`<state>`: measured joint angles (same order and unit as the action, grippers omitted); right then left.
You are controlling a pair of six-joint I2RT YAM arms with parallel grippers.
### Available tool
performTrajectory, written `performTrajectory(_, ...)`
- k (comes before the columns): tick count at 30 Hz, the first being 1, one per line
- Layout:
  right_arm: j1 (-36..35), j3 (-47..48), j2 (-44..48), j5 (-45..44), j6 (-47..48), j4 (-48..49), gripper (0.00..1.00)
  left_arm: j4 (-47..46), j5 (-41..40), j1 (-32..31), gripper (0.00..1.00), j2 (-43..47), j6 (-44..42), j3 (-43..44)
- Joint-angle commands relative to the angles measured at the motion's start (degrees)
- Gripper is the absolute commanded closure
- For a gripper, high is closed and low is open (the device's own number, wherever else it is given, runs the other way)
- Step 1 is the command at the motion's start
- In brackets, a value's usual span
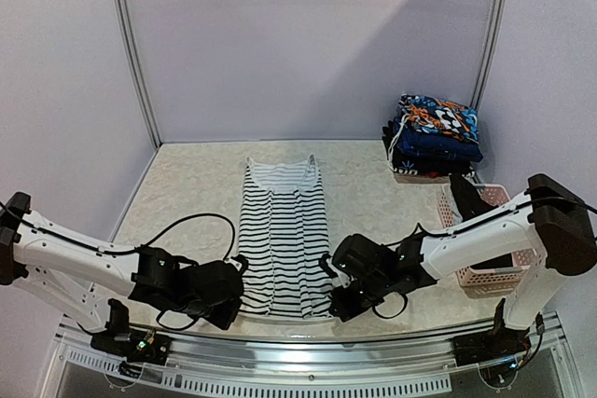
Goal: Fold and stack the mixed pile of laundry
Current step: Pick up the rectangle-folded tank top from the center of the board, then fold the rectangle-folded tank top at the center of the board.
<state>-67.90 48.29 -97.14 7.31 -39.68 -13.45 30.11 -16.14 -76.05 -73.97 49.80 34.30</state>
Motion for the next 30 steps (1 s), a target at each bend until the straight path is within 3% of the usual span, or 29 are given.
performTrajectory(1,-0.4,0.0,1.7,-6.7,0.0,-12.3,1.00,4.1,-5.3,-0.9,1.00,2.8,1.0,2.1)
performTrajectory(15,0.3,8.9,3.7,-17.5,1.0,-19.1,1.00,2.9,-11.4,1.4,1.00,4.8,-2.4,5.4)
performTrajectory(30,4.1,18.7,2.3,-22.8,3.1,-24.3,1.00,2.4,-15.8,7.5,1.00,7.8,-7.9,8.2)
